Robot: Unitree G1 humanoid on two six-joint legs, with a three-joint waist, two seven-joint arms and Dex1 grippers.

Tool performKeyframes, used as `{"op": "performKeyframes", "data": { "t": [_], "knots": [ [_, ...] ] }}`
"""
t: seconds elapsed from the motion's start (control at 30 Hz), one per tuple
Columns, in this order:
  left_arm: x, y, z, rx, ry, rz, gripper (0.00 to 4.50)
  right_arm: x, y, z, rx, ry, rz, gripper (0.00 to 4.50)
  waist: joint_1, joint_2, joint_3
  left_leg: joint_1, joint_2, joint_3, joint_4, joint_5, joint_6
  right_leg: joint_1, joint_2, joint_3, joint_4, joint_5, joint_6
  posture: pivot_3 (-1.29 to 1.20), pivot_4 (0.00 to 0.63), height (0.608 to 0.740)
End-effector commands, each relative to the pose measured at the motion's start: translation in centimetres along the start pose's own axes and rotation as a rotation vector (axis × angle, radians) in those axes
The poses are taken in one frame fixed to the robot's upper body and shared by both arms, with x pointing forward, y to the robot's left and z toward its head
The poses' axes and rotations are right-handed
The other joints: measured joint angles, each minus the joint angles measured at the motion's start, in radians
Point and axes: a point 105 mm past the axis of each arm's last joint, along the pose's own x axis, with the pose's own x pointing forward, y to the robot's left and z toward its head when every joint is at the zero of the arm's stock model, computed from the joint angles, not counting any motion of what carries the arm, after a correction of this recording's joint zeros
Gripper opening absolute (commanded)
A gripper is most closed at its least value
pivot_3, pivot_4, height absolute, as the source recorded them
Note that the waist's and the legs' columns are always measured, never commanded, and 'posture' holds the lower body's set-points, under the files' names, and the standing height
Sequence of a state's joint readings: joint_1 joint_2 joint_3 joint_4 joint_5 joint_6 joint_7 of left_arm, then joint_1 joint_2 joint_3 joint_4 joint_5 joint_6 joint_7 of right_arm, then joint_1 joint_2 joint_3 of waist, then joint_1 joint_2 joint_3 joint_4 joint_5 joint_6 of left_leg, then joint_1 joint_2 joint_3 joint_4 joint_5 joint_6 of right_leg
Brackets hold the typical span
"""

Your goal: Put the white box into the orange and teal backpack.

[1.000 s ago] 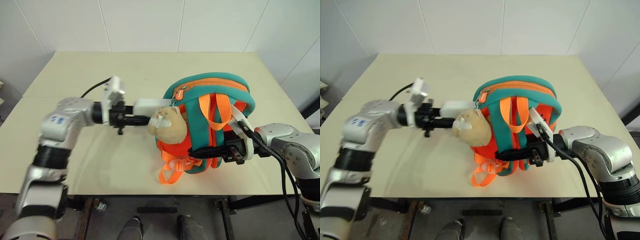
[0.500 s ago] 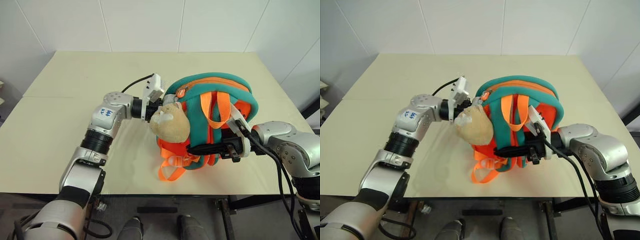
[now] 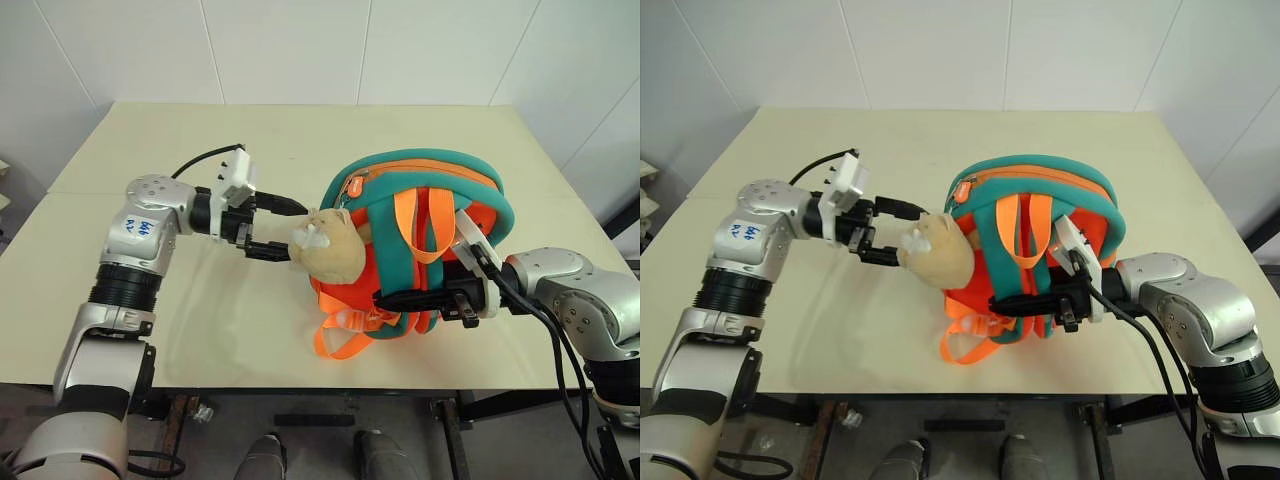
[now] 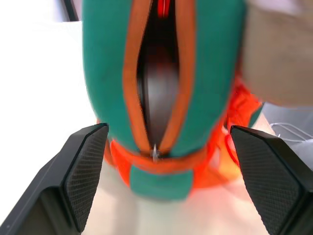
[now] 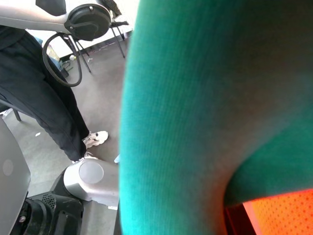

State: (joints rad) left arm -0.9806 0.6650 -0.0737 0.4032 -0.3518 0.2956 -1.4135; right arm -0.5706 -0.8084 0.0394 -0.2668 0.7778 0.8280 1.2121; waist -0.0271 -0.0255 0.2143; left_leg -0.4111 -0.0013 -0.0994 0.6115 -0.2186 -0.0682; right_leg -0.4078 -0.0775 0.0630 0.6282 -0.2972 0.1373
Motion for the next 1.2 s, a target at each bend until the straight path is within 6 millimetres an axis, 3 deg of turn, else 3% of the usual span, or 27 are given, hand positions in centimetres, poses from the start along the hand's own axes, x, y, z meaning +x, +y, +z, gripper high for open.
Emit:
{"op": "performKeyframes", "data": {
  "t": [0.03, 0.33, 0.53, 0.73, 0.83, 1.1, 1.13, 1.2],
  "knots": [
    [-0.5, -1.7, 2.0, 0.058, -0.049, -0.047, 4.27, 0.0, 0.1, 0.5, -0.03, -0.002, 0.008, 0.0, -0.003, 0.0, 0.0, 0.0, 0.0, 0.0, 0.0, 0.0, 0.0, 0.0, 0.0, 0.0, 0.0, 0.0, 0.0, 0.0, 0.15, 0.74],
    [1.1, -5.6, 3.4, 0.054, -0.12, -0.128, 4.27, -0.1, -0.2, 0.2, -0.02, 0.01, 0.004, 0.0, -0.002, 0.0, 0.0, 0.001, 0.001, 0.0, 0.0, -0.001, 0.0, 0.0, 0.0, 0.0, 0.001, 0.0, 0.0, 0.0, 0.15, 0.74],
    [3.2, -6.3, 4.5, 0.066, -0.213, -0.109, 4.27, 0.0, -0.5, 0.1, -0.017, 0.011, 0.003, 0.0, -0.001, 0.0, 0.0, 0.003, 0.0, 0.0, 0.001, -0.001, 0.0, 0.003, 0.0, 0.0, 0.001, 0.0, 0.0, 0.0, 0.15, 0.74],
    [3.8, -6.2, 4.6, 0.046, -0.24, -0.099, 4.27, 0.1, -0.6, 0.0, -0.016, 0.011, 0.001, 0.0, -0.002, 0.0, 0.0, 0.003, 0.0, 0.0, 0.001, -0.001, 0.0, 0.003, 0.0, 0.0, 0.001, 0.0, -0.001, 0.0, 0.15, 0.74],
    [3.3, -5.6, 4.1, 0.066, -0.221, -0.06, 3.68, 0.1, -0.5, 0.0, -0.014, 0.009, -0.002, 0.0, -0.001, 0.0, 0.0, 0.003, 0.0, 0.0, 0.001, -0.001, 0.0, 0.003, 0.0, 0.0, 0.0, 0.0, 0.0, 0.0, 0.15, 0.74],
    [0.3, -3.4, 4.2, 0.116, -0.163, 0.055, 1.31, -0.1, -0.6, -0.1, -0.01, 0.005, -0.016, 0.0, -0.002, 0.0, 0.0, 0.004, 0.0, 0.0, 0.001, -0.001, 0.0, 0.004, 0.0, 0.0, 0.0, 0.0, -0.001, 0.0, 0.15, 0.74],
    [-0.2, -2.9, 4.4, 0.132, -0.154, 0.08, 1.09, -0.1, -0.6, -0.1, -0.01, 0.005, -0.017, 0.0, -0.001, 0.0, 0.0, 0.004, 0.0, 0.0, 0.001, -0.001, 0.0, 0.004, 0.0, 0.0, 0.0, 0.0, -0.001, 0.0, 0.15, 0.74],
    [-1.1, -2.1, 4.9, 0.15, -0.147, 0.114, 1.09, -0.1, -0.6, -0.1, -0.01, 0.004, -0.02, 0.0, -0.001, 0.0, 0.0, 0.004, 0.0, 0.0, 0.001, -0.001, 0.0, 0.004, 0.0, 0.0, 0.0, 0.0, -0.001, 0.0, 0.15, 0.74]
  ]
}}
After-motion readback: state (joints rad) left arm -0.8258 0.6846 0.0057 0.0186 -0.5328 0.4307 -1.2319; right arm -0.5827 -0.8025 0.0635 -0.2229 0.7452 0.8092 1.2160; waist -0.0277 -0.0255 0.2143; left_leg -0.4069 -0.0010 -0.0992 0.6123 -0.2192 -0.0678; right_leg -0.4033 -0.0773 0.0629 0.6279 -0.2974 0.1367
